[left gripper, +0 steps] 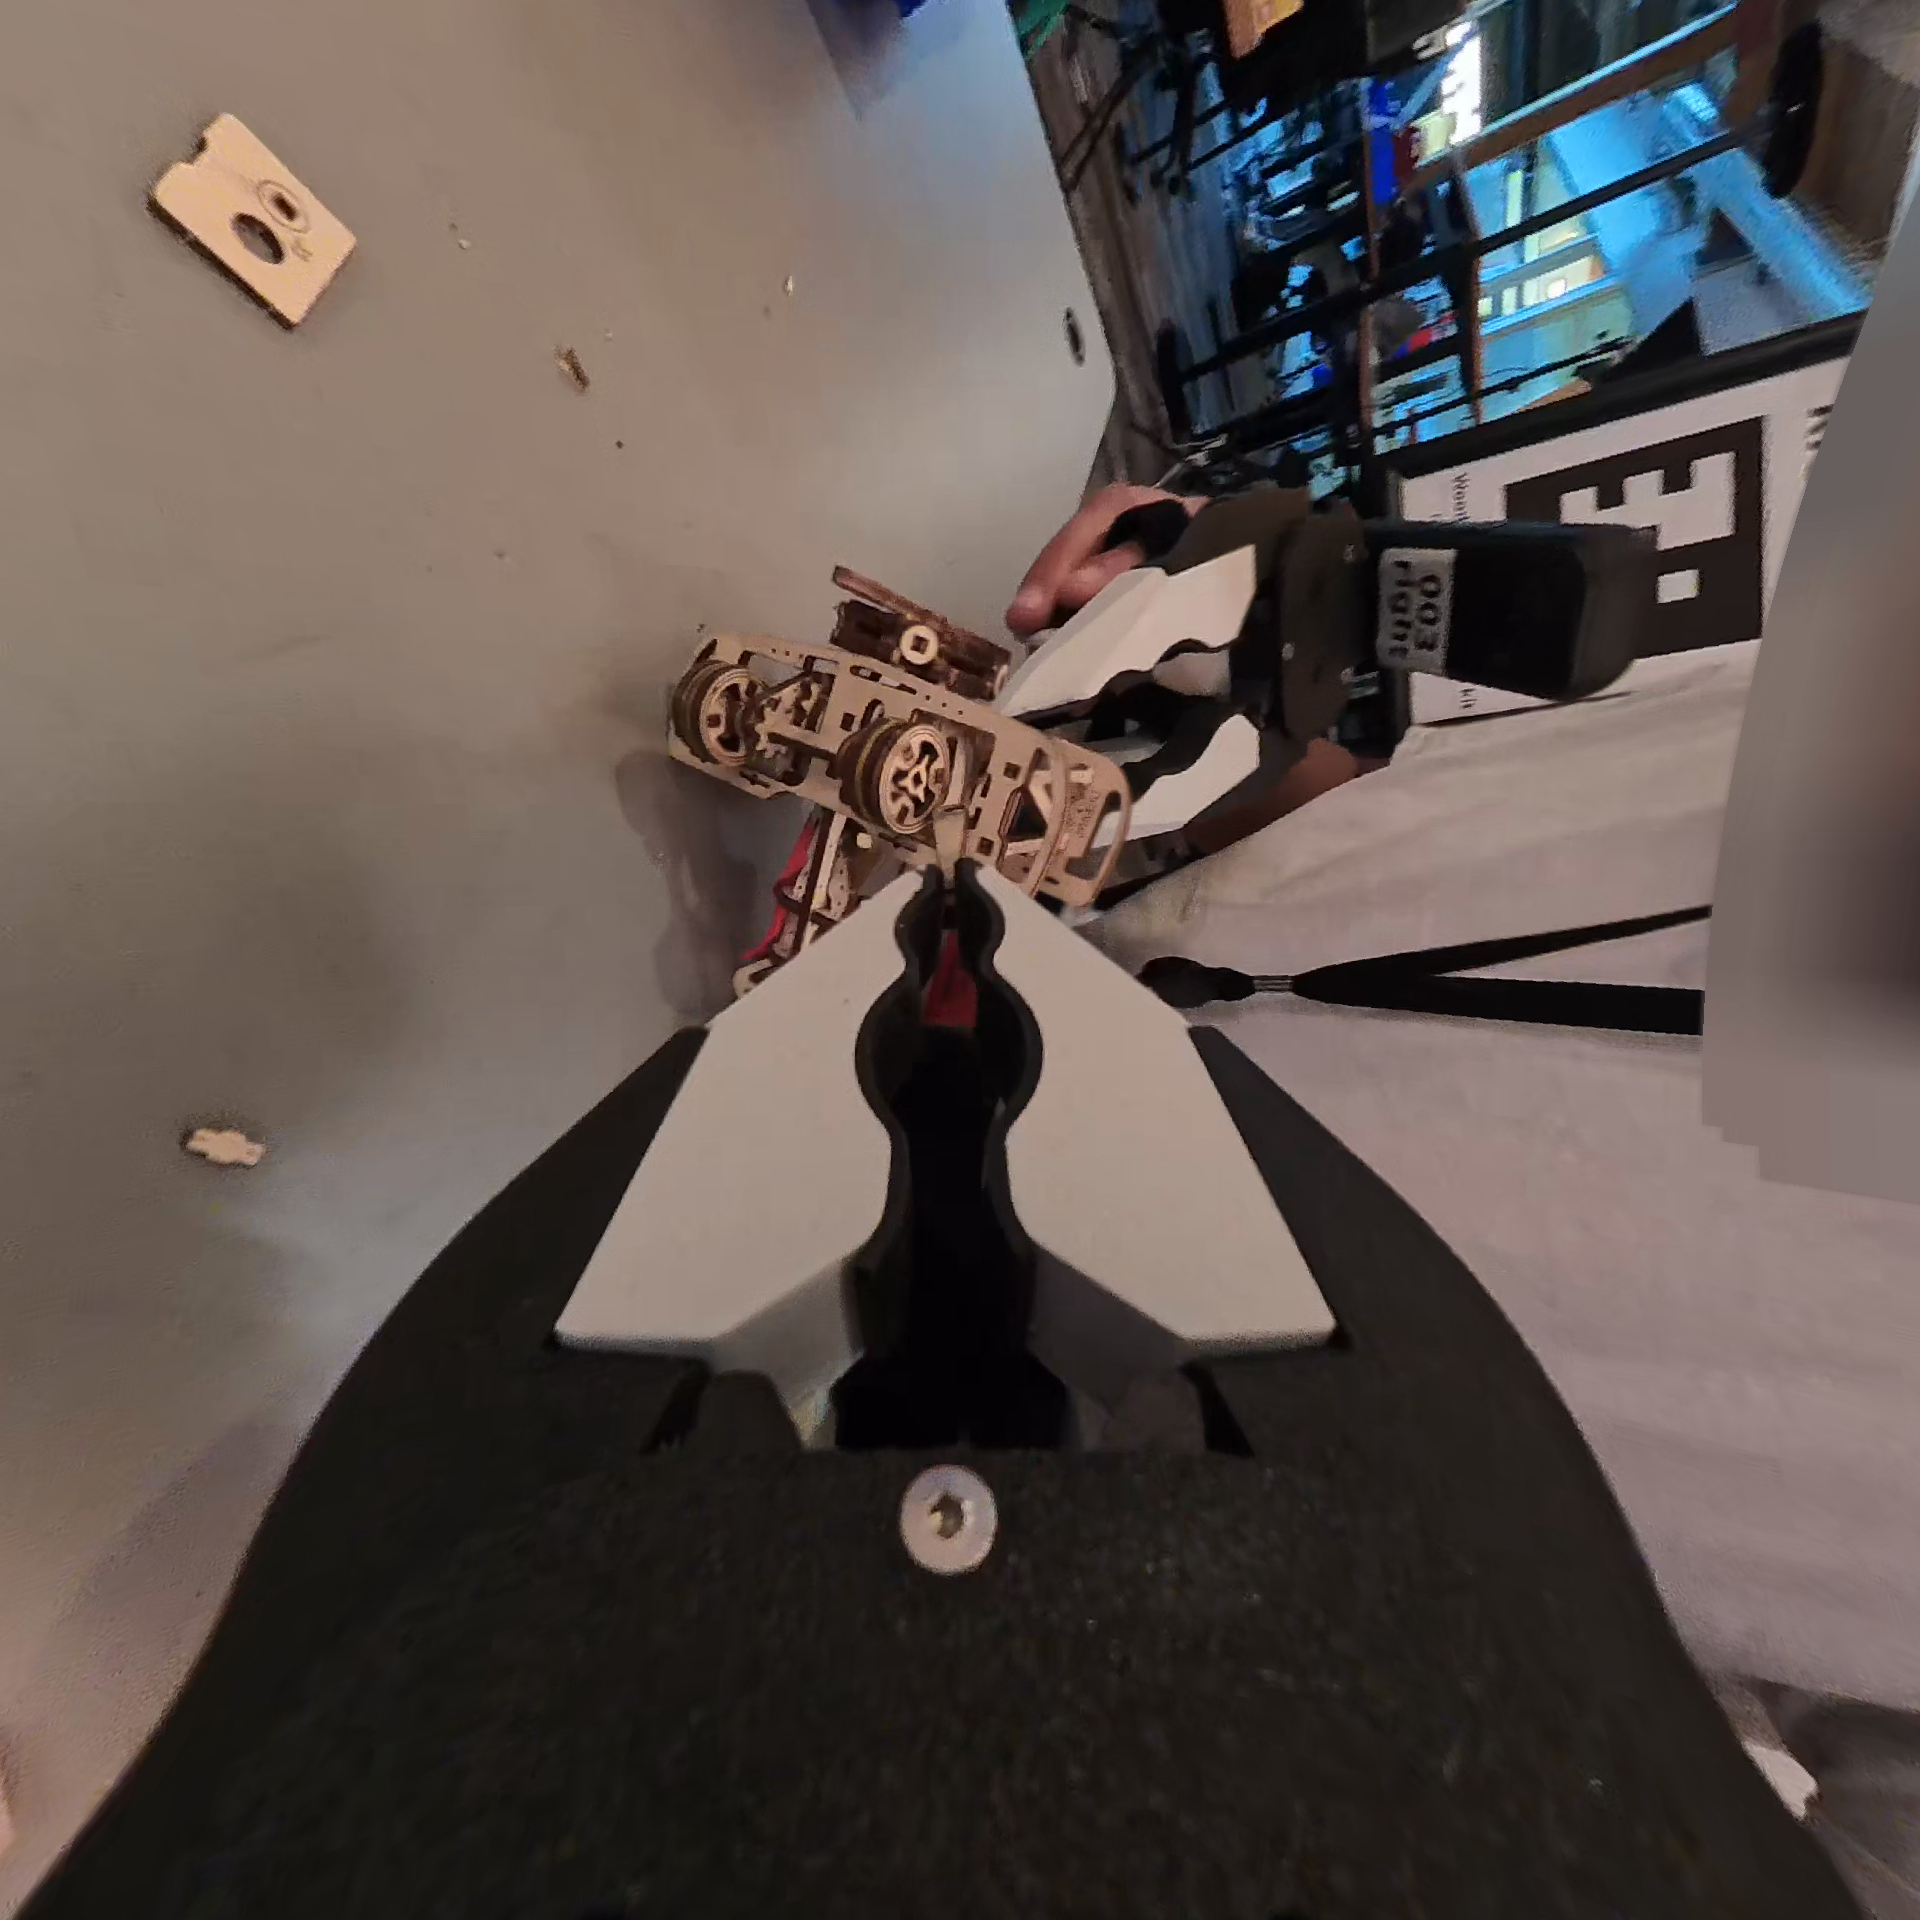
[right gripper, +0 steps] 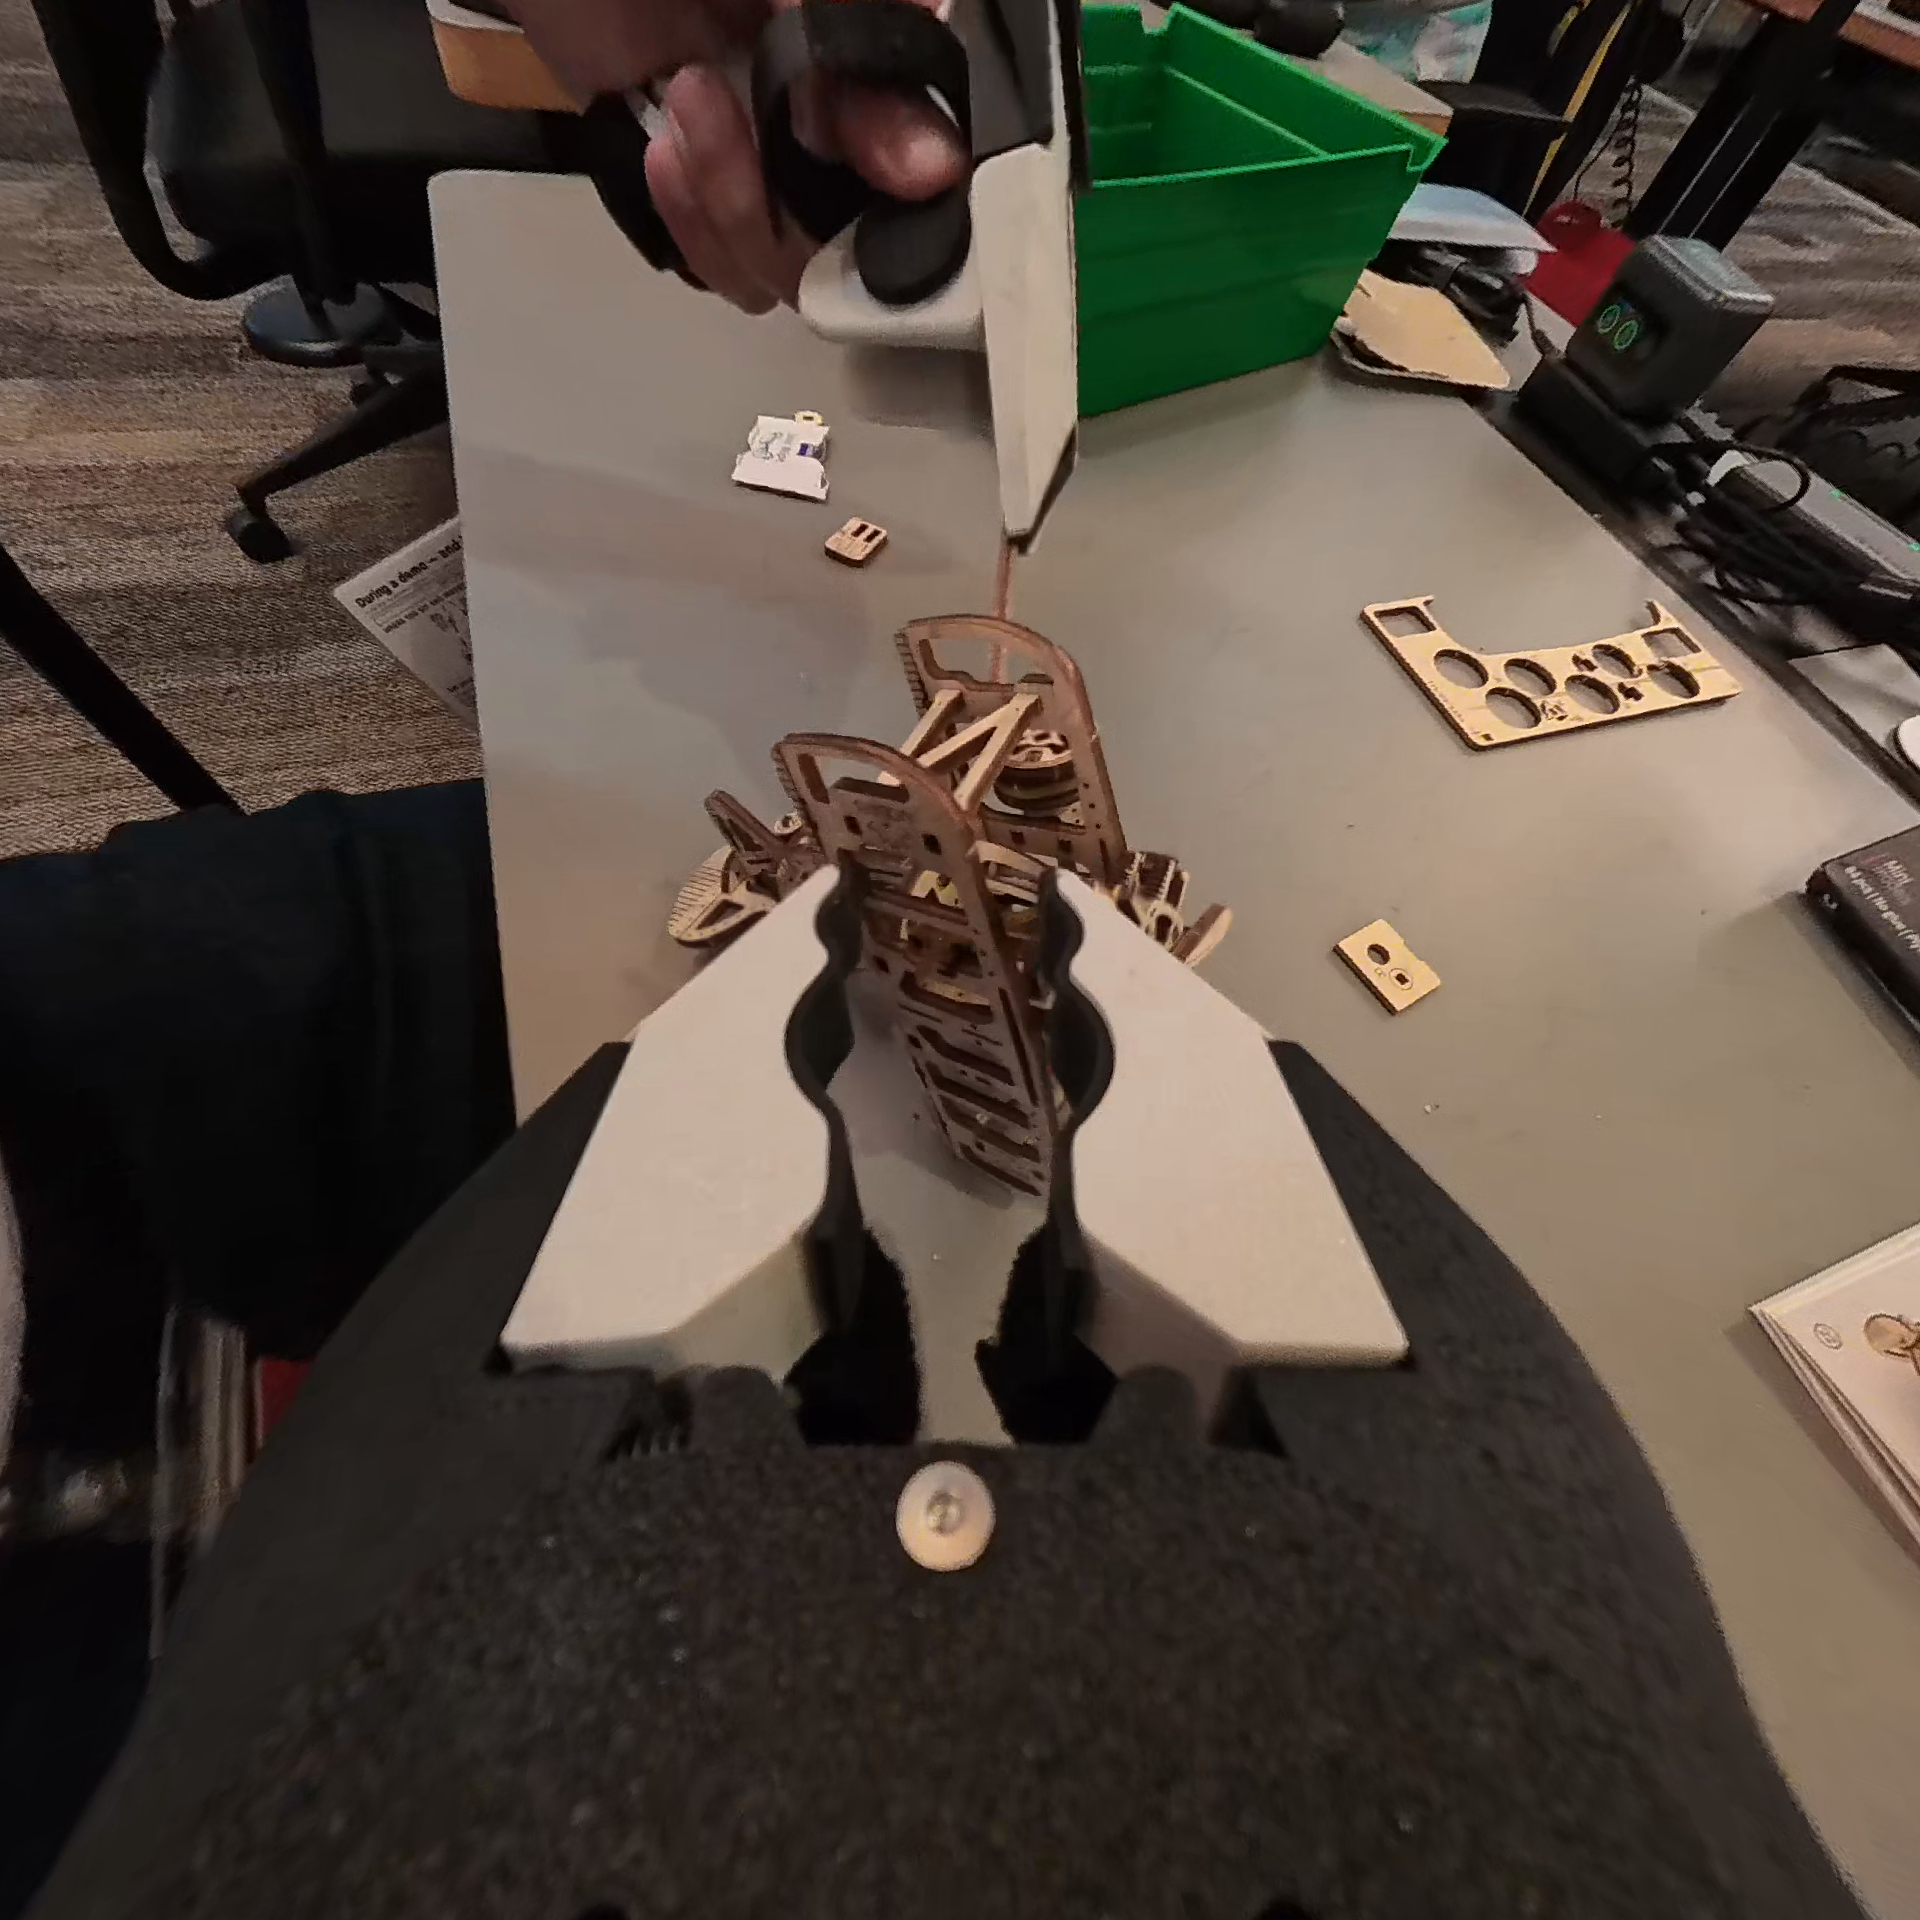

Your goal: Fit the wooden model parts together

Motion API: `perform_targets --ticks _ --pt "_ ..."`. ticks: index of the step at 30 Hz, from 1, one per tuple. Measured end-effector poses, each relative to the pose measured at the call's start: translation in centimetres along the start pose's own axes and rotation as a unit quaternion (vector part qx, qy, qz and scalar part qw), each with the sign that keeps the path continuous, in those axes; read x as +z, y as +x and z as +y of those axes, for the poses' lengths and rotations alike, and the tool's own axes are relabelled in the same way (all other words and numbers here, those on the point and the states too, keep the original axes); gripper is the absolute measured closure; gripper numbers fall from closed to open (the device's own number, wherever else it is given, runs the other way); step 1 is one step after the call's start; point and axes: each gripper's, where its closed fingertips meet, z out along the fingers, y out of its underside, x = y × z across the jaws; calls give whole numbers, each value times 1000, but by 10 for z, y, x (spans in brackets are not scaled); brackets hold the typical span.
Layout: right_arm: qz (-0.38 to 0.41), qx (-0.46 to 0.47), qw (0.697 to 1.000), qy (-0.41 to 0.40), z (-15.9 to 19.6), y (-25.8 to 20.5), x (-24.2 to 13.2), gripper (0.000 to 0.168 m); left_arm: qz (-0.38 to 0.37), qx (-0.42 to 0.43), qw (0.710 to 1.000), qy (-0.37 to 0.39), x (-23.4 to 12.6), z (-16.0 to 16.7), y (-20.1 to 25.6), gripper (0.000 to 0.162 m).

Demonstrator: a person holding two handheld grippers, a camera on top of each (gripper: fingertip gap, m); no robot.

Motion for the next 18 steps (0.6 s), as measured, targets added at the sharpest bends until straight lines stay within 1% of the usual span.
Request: perform_targets --ticks 5,10,11,13,15,18 --pt "0 7 1000 7 0 -1 1 140 38 -8 999 2 7 2 0 162" --pt "-34 16 999 16 0 -6 0 138 67 38 997 -12 12 1 2 162" --pt "-48 20 998 18 0 -9 0 137 78 44 996 -23 13 2 3 162" --pt "-72 22 997 17 0 -13 -2 130 95 61 992 -52 17 4 3 162" --pt "-98 32 994 25 -2 -19 -12 126 105 72 989 -81 20 5 3 162" --pt "-85 69 993 34 -4 -16 -31 126 116 92 982 -117 23 5 4 162"
